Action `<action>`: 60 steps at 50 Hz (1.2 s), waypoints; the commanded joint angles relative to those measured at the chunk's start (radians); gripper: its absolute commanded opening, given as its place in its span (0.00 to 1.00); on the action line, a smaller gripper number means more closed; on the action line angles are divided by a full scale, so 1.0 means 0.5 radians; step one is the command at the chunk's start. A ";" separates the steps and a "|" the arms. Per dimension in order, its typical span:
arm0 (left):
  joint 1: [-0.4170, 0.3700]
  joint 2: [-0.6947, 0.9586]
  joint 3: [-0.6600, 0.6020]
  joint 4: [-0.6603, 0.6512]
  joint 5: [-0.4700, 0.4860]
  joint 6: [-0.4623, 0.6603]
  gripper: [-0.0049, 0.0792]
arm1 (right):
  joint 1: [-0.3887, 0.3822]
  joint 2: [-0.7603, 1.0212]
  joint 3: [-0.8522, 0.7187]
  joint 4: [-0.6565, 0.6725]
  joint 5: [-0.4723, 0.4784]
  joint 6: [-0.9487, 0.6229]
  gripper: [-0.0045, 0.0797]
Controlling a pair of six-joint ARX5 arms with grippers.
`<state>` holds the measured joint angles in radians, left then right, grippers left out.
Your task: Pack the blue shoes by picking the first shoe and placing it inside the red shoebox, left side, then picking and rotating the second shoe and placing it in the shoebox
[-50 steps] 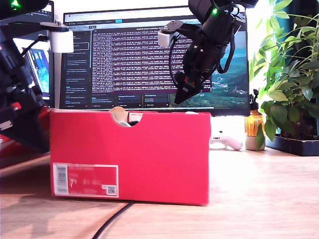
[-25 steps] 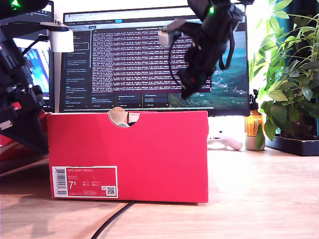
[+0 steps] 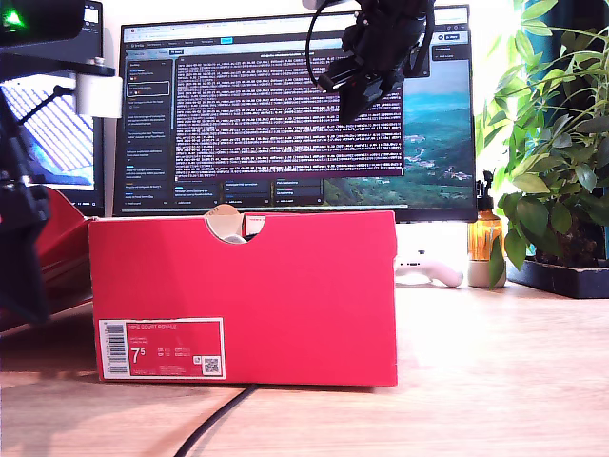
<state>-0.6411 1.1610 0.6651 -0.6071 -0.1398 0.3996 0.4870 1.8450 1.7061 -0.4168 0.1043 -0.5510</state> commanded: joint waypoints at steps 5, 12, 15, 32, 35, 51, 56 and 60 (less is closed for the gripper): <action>-0.052 -0.210 -0.016 -0.106 0.004 -0.043 0.04 | 0.018 0.018 0.026 -0.009 -0.001 0.014 0.04; -0.147 -0.430 -0.016 -0.185 0.007 -0.196 0.04 | -0.012 0.018 0.026 -0.091 0.001 0.149 0.04; -0.178 -0.527 -0.016 -0.205 0.012 -0.293 0.04 | -0.027 0.018 0.026 -0.165 -0.001 0.264 0.04; -0.201 -0.929 -0.016 -0.158 0.054 -0.481 0.04 | -0.222 0.015 0.025 -0.684 -0.274 0.539 0.04; -0.192 -0.939 -0.016 -0.114 0.053 -0.486 0.04 | -0.269 0.008 0.024 -0.735 -0.299 0.576 0.04; 0.050 -0.879 -0.018 0.220 0.208 -0.462 0.04 | -0.555 -0.105 -0.007 -0.763 -0.301 0.676 0.04; 0.191 -0.855 -0.018 0.309 0.329 -0.428 0.04 | -0.668 -0.168 -0.098 -0.726 -0.301 0.729 0.04; 0.306 -0.836 -0.018 0.385 0.444 -0.417 0.04 | -0.747 -0.262 -0.253 -0.629 -0.300 0.761 0.04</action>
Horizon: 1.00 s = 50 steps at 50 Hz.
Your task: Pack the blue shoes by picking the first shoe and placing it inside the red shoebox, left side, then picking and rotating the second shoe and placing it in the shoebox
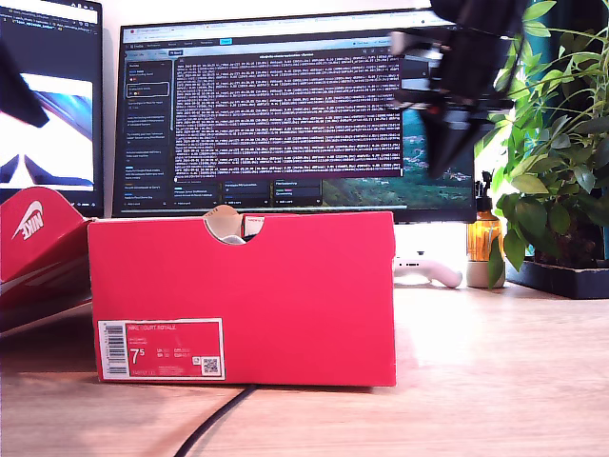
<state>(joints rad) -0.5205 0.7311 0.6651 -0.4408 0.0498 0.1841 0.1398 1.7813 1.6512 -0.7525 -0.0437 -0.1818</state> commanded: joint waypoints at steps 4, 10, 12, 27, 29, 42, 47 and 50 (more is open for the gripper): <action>0.171 0.050 -0.018 0.146 0.172 0.014 0.04 | -0.110 -0.266 -0.338 0.172 -0.003 0.058 0.04; 0.272 0.079 -0.018 0.167 0.149 -0.002 0.04 | -0.149 -0.449 -0.553 0.334 0.015 0.162 0.04; 0.287 0.083 -0.018 0.145 0.149 -0.002 0.04 | -0.158 -0.497 -0.586 0.311 0.018 0.207 0.04; 0.291 0.096 -0.017 0.226 0.153 -0.099 0.04 | -0.272 -0.531 -0.616 -0.255 0.024 0.353 0.04; 0.291 0.101 -0.017 0.262 0.160 -0.098 0.04 | -0.278 -0.532 -0.618 -0.234 0.018 0.347 0.04; 0.489 0.307 -0.025 0.523 0.427 -0.114 0.04 | -0.282 -0.555 -0.700 0.102 -0.066 0.258 0.04; 0.651 0.388 -0.025 0.606 0.632 -0.146 0.04 | -0.282 -0.626 -0.874 0.242 -0.096 0.260 0.04; 0.754 0.417 -0.025 0.630 0.755 -0.145 0.04 | -0.282 -0.696 -1.009 0.379 -0.102 0.260 0.04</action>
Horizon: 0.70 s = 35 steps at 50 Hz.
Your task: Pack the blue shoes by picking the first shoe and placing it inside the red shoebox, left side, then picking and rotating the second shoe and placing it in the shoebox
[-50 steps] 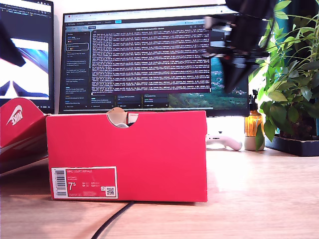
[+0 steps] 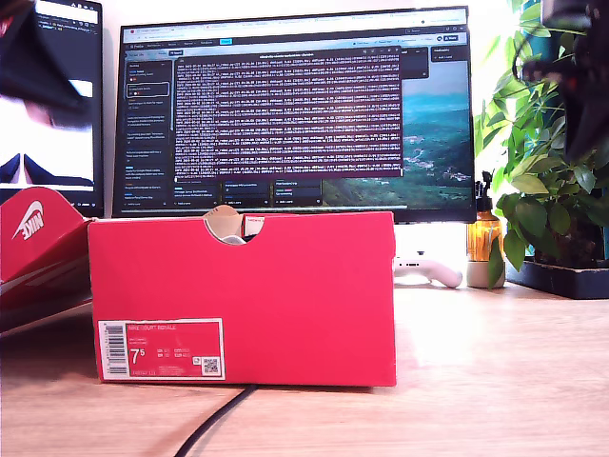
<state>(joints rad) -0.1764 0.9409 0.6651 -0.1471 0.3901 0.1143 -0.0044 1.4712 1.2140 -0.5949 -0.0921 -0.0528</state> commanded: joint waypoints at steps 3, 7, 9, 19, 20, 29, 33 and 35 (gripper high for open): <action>0.159 0.003 -0.025 0.047 0.173 -0.005 0.04 | 0.006 -0.156 -0.269 0.233 -0.006 0.035 0.04; 0.259 -0.002 -0.026 0.022 0.275 -0.011 0.04 | 0.010 -0.254 -0.409 0.387 -0.008 0.079 0.04; 0.287 -0.003 -0.029 0.002 0.314 -0.014 0.04 | 0.020 -0.297 -0.471 0.456 -0.008 0.093 0.04; 0.307 -0.027 -0.082 -0.112 0.187 -0.076 0.04 | 0.136 -0.422 -0.670 0.573 0.062 0.124 0.04; 0.305 -0.028 -0.089 -0.123 0.114 -0.076 0.04 | 0.144 -0.425 -0.682 0.569 0.101 0.140 0.04; 0.236 -0.150 -0.221 -0.140 -0.328 -0.259 0.04 | 0.204 -0.455 -0.764 0.529 0.258 0.210 0.04; 0.201 -0.211 -0.281 -0.144 -0.455 -0.302 0.04 | 0.235 -0.485 -0.800 0.526 0.262 0.212 0.04; 0.185 -0.233 -0.305 -0.144 -0.505 -0.320 0.04 | 0.248 -0.506 -0.823 0.525 0.294 0.219 0.04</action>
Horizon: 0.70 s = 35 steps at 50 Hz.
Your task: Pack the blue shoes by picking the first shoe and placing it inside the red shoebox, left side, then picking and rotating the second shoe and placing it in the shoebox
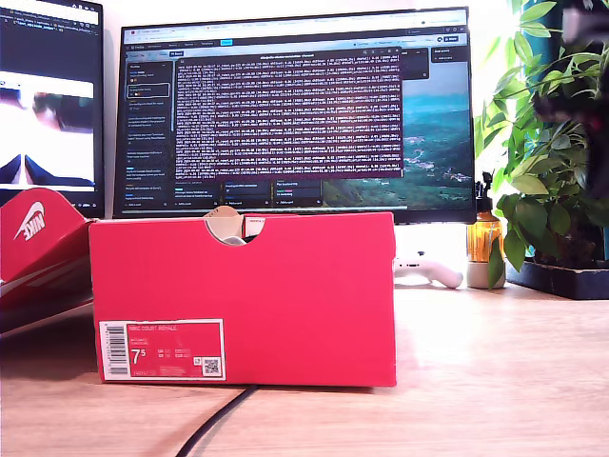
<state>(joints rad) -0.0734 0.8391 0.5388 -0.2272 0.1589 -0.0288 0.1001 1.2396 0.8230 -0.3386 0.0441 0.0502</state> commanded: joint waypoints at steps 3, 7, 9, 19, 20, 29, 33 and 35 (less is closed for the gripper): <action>-0.043 -0.075 -0.088 0.008 -0.054 -0.056 0.04 | 0.056 -0.079 -0.080 0.010 0.057 0.032 0.04; -0.063 -0.106 -0.101 -0.009 -0.062 -0.069 0.04 | 0.070 -0.141 -0.134 0.010 0.085 0.055 0.04; -0.070 -0.113 -0.101 -0.019 -0.080 -0.071 0.04 | 0.075 -0.170 -0.156 0.008 0.089 0.056 0.04; -0.141 -0.187 -0.106 -0.062 -0.075 -0.123 0.04 | 0.088 -0.353 -0.230 -0.071 0.089 0.054 0.04; -0.149 -0.196 -0.108 -0.066 -0.075 -0.124 0.04 | 0.088 -0.373 -0.238 -0.073 0.089 0.054 0.04; -0.211 -0.352 -0.153 -0.068 -0.124 -0.154 0.04 | 0.096 -0.610 -0.330 -0.095 0.089 0.056 0.04; -0.220 -0.436 -0.205 -0.053 -0.126 -0.154 0.04 | 0.104 -0.729 -0.380 -0.096 0.090 0.055 0.04; -0.220 -0.471 -0.237 -0.037 -0.126 -0.161 0.04 | 0.104 -0.780 -0.404 -0.096 0.090 0.055 0.04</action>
<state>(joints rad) -0.1795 0.6144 0.4706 -0.2562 0.0994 -0.1020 0.1425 0.8711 0.6518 -0.3916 0.0872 0.0746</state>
